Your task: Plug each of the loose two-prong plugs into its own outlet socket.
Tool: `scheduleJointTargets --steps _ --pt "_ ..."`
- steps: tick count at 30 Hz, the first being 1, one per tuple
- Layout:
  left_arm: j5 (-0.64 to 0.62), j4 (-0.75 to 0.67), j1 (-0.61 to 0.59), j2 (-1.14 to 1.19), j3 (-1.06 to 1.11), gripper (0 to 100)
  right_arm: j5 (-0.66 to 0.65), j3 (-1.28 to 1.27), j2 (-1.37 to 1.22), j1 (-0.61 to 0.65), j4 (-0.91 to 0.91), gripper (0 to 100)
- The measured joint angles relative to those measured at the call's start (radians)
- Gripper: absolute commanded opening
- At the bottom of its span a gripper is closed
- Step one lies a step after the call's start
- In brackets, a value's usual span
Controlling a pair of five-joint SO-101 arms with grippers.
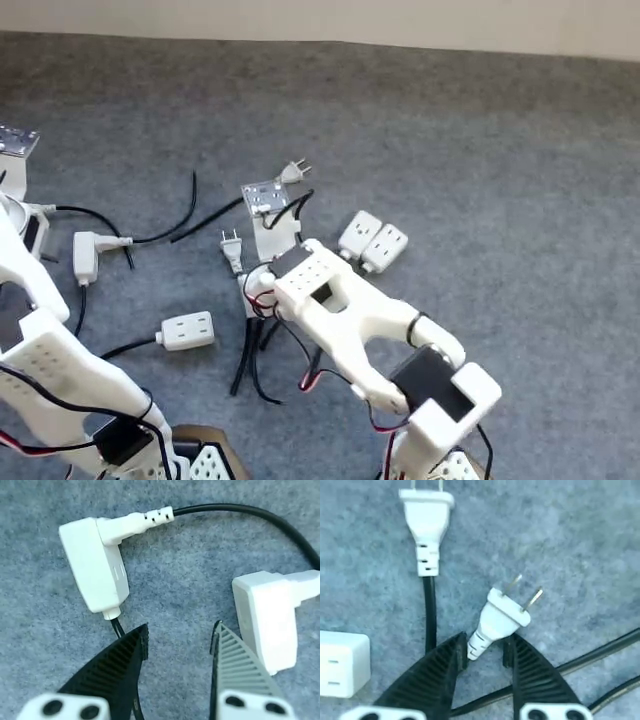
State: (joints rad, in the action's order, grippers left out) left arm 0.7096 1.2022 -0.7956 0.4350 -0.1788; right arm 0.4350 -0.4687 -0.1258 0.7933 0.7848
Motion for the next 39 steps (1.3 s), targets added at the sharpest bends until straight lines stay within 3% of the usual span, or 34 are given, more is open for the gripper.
scheduleJointTargets --steps 17,23,30,36,39 --pt "0.002 0.0 0.0 0.0 0.0 22 0.021 0.075 -0.083 0.021 0.009 12.7" --pt "0.002 0.0 0.0 0.0 0.0 22 0.265 0.087 -0.084 0.06 0.009 13.1" --pt "0.002 0.0 0.0 0.0 0.0 22 0.233 0.087 -0.091 0.092 -0.018 12.8" --pt "0.002 0.0 0.0 0.0 0.0 22 0.494 0.087 -0.098 0.094 -0.02 11.5" --pt "0.002 0.0 0.0 0.0 0.0 22 0.557 0.091 -0.15 0.089 -0.02 3.8"
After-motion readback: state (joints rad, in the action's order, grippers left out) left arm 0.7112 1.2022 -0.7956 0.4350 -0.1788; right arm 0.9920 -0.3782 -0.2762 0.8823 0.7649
